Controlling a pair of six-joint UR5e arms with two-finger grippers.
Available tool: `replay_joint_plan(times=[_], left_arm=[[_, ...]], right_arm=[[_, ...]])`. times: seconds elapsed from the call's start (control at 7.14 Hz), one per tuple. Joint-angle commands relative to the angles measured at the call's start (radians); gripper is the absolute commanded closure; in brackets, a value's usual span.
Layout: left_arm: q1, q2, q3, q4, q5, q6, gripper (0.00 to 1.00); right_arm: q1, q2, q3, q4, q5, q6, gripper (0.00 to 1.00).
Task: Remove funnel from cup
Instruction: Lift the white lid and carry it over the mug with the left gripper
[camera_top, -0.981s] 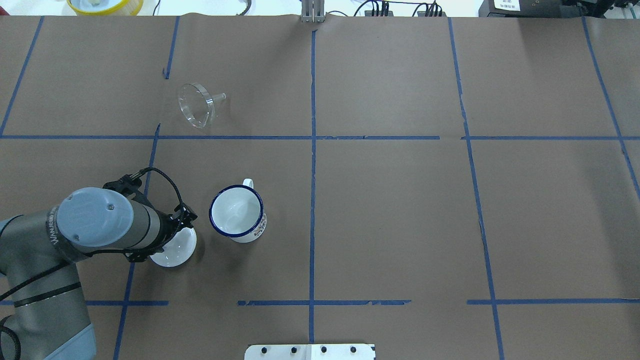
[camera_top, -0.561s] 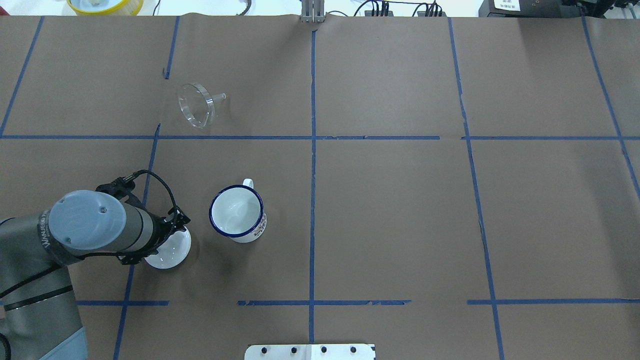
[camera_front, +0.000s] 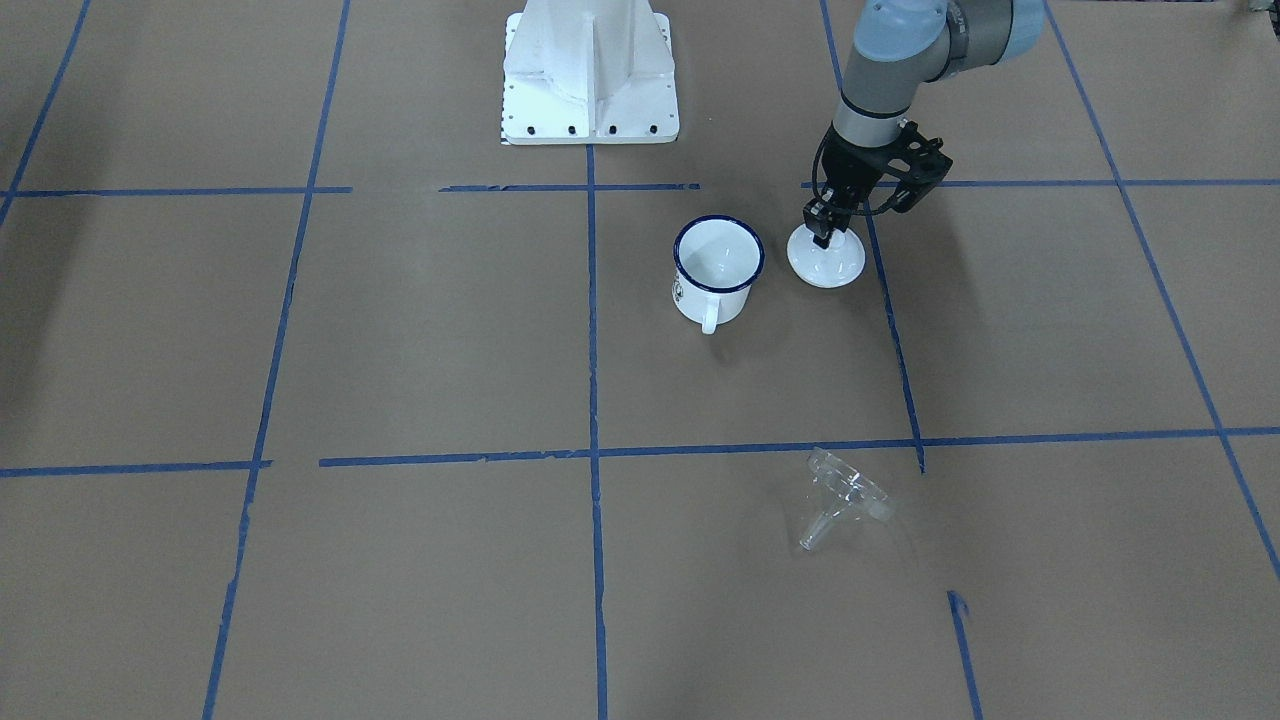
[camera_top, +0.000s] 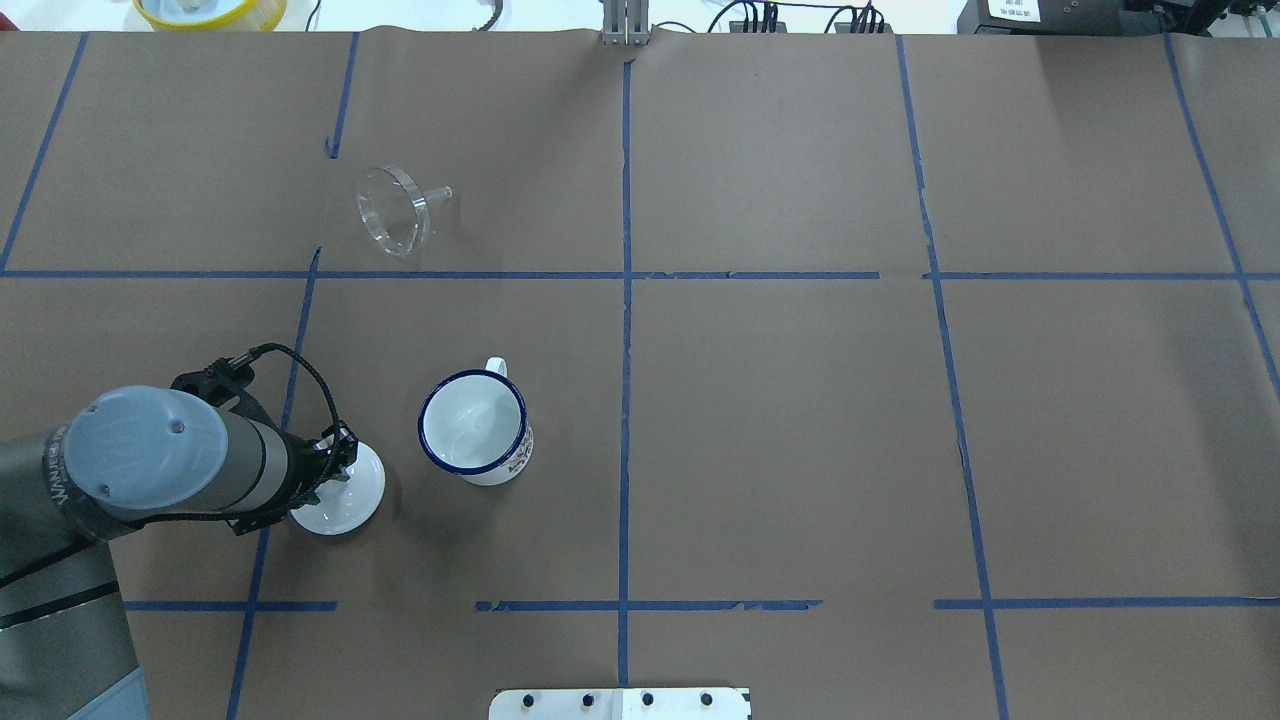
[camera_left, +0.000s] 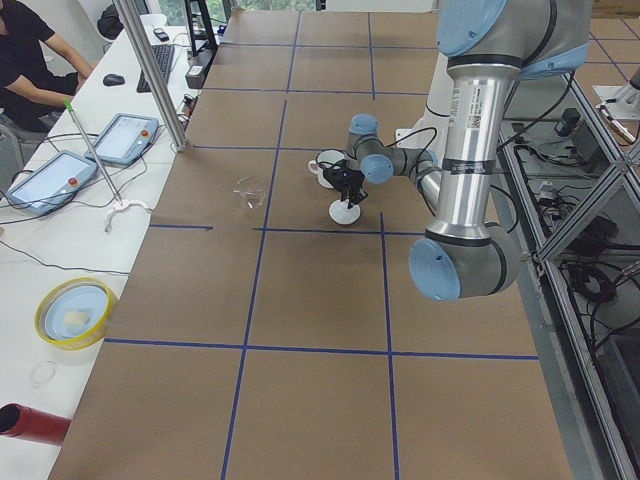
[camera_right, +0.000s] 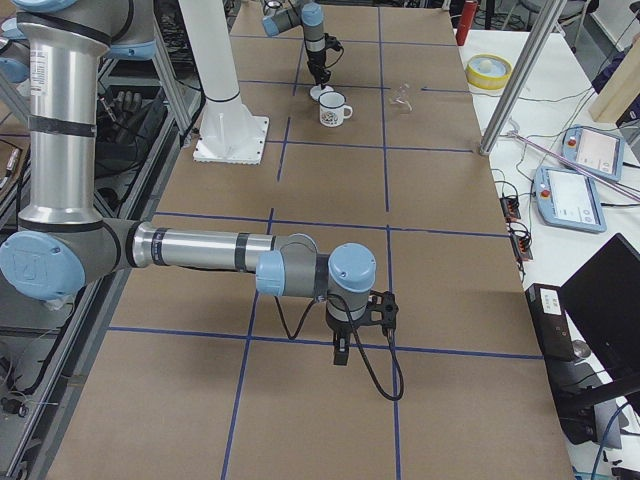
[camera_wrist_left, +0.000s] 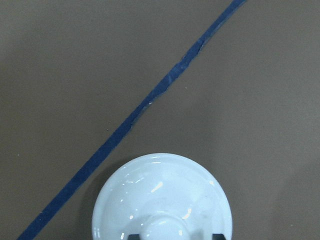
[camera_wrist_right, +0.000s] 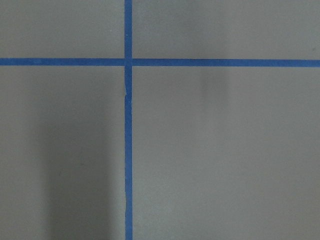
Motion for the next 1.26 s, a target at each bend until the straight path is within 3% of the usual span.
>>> replay_joint_plan(times=[0.0, 0.42, 0.7, 0.98, 1.12], left_arm=[[0.000, 0.005, -0.001, 0.001, 0.000, 0.000, 1.00], [-0.007, 0.007, -0.057, 0.022, -0.005, -0.001, 1.00], [-0.036, -0.014, -0.232, 0.228, -0.006, -0.001, 1.00], [-0.061, -0.243, -0.233, 0.472, -0.011, 0.002, 1.00], [-0.058, -0.328, -0.207, 0.534, -0.015, 0.002, 1.00]], right_arm=[[0.000, 0.000, -0.002, 0.000, 0.000, 0.000, 0.00], [0.000, 0.000, 0.000, 0.000, 0.000, 0.000, 0.00], [0.000, 0.000, 0.000, 0.000, 0.000, 0.000, 0.00], [0.000, 0.000, 0.000, 0.000, 0.000, 0.000, 0.00], [0.000, 0.000, 0.000, 0.000, 0.000, 0.000, 0.00]])
